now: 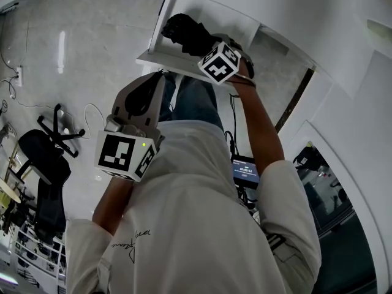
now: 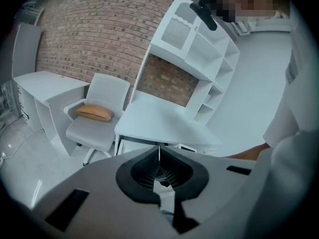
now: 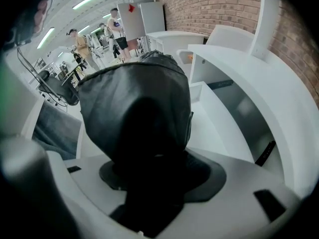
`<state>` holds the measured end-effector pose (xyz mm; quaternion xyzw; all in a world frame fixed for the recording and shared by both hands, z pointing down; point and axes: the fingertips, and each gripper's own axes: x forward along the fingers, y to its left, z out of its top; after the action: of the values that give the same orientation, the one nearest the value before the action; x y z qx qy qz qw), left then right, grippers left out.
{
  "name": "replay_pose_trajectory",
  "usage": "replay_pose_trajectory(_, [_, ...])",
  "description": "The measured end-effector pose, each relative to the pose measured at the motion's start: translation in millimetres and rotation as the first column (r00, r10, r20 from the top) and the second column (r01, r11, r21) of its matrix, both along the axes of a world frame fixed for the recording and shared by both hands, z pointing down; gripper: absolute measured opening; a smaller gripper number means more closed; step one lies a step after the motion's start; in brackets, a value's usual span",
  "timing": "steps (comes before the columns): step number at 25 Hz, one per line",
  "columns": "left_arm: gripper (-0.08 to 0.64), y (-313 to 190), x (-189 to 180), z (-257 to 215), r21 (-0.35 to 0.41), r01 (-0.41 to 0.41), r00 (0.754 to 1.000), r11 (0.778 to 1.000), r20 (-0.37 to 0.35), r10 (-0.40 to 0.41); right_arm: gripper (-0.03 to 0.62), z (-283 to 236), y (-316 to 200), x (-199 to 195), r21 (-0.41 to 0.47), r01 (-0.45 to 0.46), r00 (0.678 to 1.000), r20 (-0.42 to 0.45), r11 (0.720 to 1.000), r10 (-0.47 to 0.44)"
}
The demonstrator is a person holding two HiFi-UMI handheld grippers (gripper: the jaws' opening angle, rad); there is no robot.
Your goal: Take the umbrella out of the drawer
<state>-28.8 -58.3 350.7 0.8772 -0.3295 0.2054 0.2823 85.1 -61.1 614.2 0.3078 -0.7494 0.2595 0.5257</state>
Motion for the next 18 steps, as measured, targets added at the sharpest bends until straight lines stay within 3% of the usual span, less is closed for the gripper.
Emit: replay_pose_trajectory(18, [0.018, -1.8, -5.1, -25.0, 0.091, -0.046, 0.999, 0.995, -0.017, 0.048, 0.247, -48.5, 3.5, -2.0, 0.063, -0.062, 0.998, 0.028, 0.996, 0.06])
